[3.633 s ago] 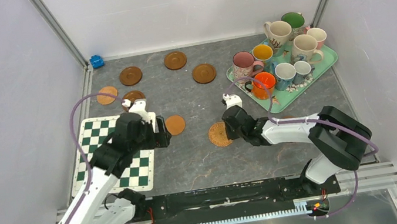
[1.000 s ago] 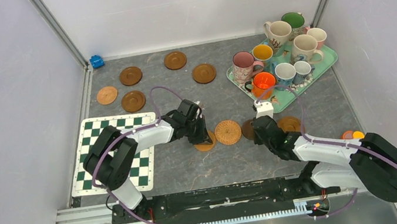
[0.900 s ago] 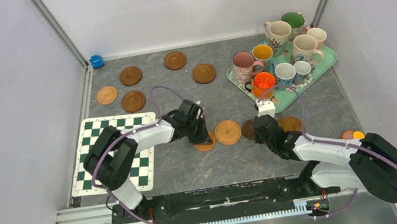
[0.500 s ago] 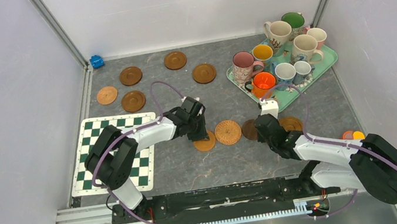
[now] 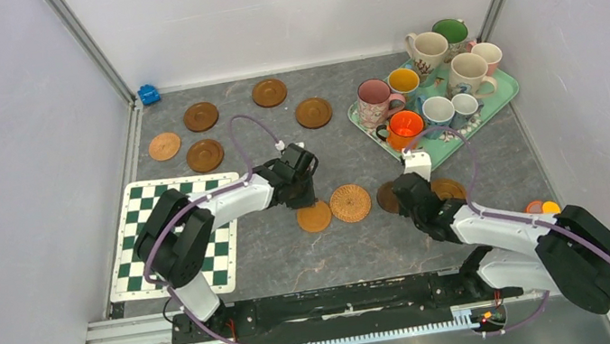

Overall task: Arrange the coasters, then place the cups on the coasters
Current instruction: Move the coaster to the center of the board.

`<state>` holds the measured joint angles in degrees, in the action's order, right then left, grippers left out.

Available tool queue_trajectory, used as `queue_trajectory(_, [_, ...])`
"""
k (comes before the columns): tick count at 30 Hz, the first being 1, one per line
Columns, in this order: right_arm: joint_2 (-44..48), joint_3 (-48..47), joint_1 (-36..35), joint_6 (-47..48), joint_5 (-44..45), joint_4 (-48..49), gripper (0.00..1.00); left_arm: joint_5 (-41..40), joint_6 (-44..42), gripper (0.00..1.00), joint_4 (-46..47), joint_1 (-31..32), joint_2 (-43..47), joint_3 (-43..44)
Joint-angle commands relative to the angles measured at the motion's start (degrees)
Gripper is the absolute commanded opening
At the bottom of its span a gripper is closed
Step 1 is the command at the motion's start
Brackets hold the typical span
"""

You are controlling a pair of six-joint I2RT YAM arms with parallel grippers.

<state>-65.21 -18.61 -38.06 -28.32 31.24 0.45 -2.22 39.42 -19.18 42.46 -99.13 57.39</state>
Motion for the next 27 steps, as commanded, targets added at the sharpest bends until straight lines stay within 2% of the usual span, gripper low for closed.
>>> queue_trajectory(1, [1.18, -2.26, 0.36, 1.74, -0.9, -2.18, 0.0, -10.27, -4.26, 0.02, -8.21, -0.61, -4.56, -1.32])
queue_trajectory(9, [9.42, -2.83, 0.31, 3.84, -7.7, -0.93, 0.0, -12.08, -4.7, 0.02, -10.28, -1.41, -4.93, -0.61])
queue_trajectory(13, [10.79, -3.58, 0.35, 4.09, -11.18, -0.97, 0.0, -6.6, -5.52, 0.03, -9.86, -1.41, -1.09, -0.52])
queue_trajectory(20, [12.36, -3.89, 0.36, 3.13, -13.88, -1.29, 0.0, 5.63, -4.86, 0.21, -6.07, -1.32, 6.96, -3.03])
queue_trajectory(23, [12.48, -3.98, 0.36, 3.21, -14.18, -1.24, 0.0, 10.45, -3.81, 0.33, -2.59, -1.24, 9.46, -5.58])
queue_trajectory(27, [12.18, -3.89, 0.36, 4.43, -15.46, -0.89, 0.0, 15.71, -2.0, 0.45, 4.01, -0.58, 11.21, -9.84])
